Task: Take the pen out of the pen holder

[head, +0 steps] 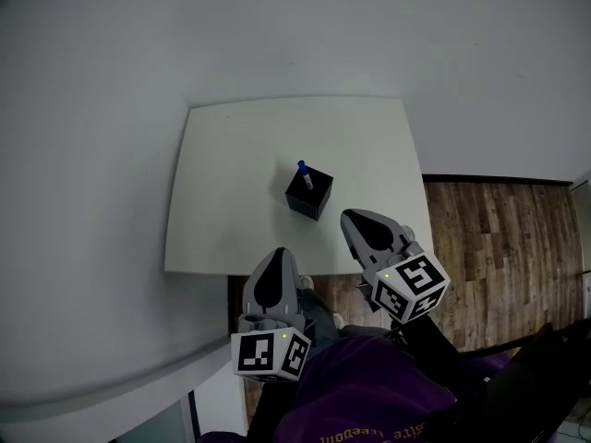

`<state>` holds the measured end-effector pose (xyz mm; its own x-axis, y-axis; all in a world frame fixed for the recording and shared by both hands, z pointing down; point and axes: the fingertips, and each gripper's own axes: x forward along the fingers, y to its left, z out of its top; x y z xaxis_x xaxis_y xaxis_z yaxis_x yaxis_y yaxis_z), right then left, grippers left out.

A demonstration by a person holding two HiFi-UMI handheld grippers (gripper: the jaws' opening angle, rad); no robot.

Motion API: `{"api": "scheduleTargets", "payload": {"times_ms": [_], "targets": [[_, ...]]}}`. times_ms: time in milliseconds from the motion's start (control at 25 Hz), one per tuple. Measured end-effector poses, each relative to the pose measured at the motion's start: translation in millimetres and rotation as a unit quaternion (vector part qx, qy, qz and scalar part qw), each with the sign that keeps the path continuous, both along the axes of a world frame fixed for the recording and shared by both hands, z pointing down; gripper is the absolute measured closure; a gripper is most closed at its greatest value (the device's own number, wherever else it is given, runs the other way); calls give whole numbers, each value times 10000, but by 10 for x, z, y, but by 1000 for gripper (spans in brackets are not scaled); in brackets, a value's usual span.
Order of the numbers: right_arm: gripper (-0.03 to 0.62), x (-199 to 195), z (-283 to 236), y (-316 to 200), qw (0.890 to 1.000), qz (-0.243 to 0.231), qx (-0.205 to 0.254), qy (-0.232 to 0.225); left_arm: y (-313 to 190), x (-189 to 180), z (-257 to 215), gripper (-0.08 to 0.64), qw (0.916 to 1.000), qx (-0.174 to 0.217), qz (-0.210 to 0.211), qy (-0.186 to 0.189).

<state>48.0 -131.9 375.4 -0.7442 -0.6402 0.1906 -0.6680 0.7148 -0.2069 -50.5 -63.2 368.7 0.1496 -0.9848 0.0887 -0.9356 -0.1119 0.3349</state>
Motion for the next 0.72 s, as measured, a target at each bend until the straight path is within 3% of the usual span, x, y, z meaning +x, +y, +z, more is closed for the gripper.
{"api": "scheduleTargets", "payload": {"times_ms": [720], "targets": [[581, -641, 287, -1050, 9987, -120, -87, 483, -1136, -627, 77, 555, 9998, -57, 193, -20]]}}
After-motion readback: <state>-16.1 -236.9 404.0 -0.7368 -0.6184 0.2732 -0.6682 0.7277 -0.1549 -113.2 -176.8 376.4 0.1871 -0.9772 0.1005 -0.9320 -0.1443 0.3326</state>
